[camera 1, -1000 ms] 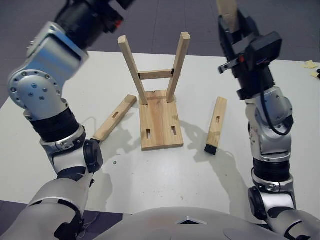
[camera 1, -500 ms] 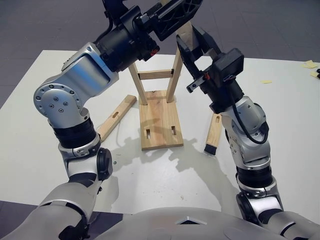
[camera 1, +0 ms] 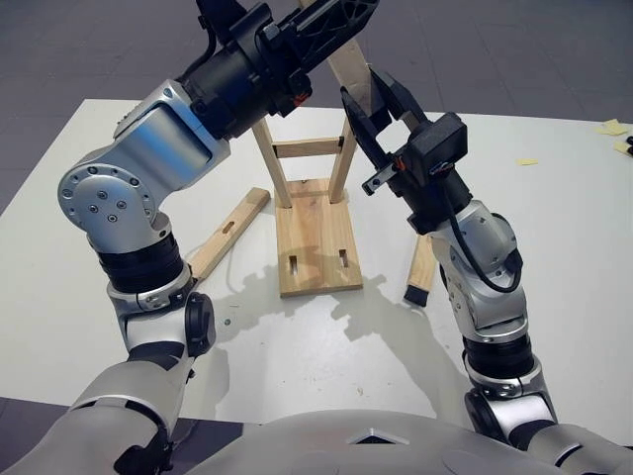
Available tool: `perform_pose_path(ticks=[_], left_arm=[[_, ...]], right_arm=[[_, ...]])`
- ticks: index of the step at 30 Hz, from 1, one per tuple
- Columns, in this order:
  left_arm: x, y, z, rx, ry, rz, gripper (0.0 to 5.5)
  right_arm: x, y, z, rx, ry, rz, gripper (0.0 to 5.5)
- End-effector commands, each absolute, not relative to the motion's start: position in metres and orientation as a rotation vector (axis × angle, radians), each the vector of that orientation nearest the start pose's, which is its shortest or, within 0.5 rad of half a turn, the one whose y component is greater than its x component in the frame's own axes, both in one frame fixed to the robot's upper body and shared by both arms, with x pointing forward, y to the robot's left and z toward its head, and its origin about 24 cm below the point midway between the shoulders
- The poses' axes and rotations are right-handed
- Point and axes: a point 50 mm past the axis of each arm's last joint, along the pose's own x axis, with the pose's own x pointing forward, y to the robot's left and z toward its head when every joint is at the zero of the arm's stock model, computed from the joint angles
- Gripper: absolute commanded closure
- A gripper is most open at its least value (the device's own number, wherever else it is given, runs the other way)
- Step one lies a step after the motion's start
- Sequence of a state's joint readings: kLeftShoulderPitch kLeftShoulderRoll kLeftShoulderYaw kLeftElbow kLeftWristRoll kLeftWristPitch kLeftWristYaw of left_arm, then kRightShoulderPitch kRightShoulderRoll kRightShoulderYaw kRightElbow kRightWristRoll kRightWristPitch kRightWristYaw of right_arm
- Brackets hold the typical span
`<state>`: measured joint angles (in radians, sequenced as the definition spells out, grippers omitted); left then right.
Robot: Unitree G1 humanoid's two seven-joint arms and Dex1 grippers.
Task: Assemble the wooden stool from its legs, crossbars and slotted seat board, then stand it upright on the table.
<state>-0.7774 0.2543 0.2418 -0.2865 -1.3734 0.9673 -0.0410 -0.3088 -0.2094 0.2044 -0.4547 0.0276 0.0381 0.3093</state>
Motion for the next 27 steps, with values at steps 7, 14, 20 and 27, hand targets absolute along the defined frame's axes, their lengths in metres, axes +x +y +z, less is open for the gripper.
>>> perform_pose_path(ticks=[7, 14, 20, 27], left_arm=[[0.277, 0.110, 0.275, -0.627, -0.113, -1.042, 4.47], [0.277, 0.109, 0.275, -0.599, -0.136, -1.028, 5.01], [0.285, 0.158, 0.309, -0.589, -0.363, -0.827, 5.08], [0.283, 0.247, 0.282, -0.112, -0.316, -0.443, 5.08]], right_arm=[[0.250, -0.090, 0.200, -0.280, -0.656, 0.585, 4.18], [0.251, -0.091, 0.200, -0.274, -0.647, 0.578, 4.18], [0.255, -0.098, 0.192, -0.237, -0.559, 0.563, 3.23], [0.258, -0.137, 0.182, -0.260, -0.481, 0.390, 2.16]])
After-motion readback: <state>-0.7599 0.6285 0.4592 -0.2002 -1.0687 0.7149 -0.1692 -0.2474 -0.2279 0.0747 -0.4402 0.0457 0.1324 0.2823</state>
